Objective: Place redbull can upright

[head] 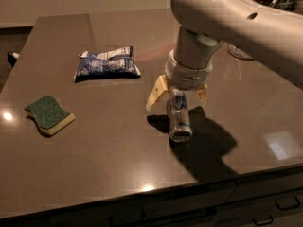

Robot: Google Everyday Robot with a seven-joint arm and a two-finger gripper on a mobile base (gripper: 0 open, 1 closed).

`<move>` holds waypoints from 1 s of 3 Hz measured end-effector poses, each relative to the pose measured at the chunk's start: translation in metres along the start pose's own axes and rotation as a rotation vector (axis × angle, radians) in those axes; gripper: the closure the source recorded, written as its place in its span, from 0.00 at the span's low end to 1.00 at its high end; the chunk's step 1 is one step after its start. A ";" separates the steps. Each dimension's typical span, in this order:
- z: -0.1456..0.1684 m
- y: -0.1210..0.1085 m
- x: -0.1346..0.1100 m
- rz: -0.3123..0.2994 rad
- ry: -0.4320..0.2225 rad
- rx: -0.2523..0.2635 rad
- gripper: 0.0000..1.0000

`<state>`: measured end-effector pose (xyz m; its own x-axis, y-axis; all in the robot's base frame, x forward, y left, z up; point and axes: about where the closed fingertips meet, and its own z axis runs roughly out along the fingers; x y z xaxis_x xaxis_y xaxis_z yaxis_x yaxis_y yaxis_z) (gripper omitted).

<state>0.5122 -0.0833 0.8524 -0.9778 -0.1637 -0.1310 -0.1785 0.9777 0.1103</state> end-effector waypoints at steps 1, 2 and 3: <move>0.004 0.005 -0.005 0.011 0.002 -0.009 0.49; 0.003 0.008 -0.010 -0.008 -0.002 -0.020 0.72; -0.029 0.022 -0.034 -0.134 -0.124 -0.128 1.00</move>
Offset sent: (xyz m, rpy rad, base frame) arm 0.0135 0.0138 0.0027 0.0304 -0.0024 0.0318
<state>0.5381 -0.0596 0.8877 -0.9246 -0.2660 -0.2725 -0.3263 0.9224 0.2067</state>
